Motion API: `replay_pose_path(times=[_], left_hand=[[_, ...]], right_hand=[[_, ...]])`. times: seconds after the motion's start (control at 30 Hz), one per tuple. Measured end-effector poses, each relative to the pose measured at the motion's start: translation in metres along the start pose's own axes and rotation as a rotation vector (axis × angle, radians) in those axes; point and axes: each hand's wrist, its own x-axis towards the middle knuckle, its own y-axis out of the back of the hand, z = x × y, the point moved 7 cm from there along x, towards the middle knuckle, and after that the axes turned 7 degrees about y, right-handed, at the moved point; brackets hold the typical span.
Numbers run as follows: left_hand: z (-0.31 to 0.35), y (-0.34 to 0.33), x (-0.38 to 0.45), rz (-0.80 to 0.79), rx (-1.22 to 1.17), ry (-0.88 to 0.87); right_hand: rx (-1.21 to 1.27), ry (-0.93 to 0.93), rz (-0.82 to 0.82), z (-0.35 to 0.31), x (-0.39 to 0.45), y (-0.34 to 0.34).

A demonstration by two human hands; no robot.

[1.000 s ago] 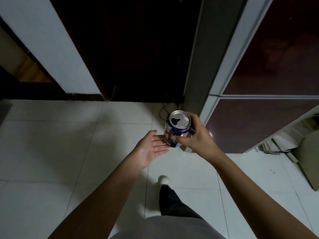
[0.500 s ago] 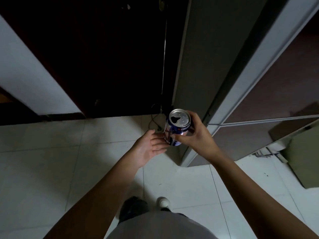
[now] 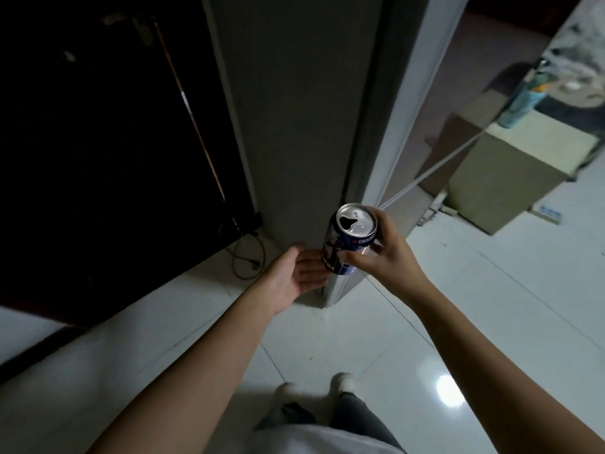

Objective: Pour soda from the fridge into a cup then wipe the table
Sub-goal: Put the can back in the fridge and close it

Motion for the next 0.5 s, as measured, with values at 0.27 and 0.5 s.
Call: replay_pose_path(times=[0.27, 0.5], left_hand=[[-0.007, -0.044, 0.011, -0.116, 0.187, 0.088], [0.003, -0.078, 0.011, -0.149, 0.316, 0.060]], right_hand=[[-0.047, -0.067, 0.239, -0.001, -0.036, 0.035], [-0.082, -0.082, 0.323, -0.012, -0.045, 0.064]])
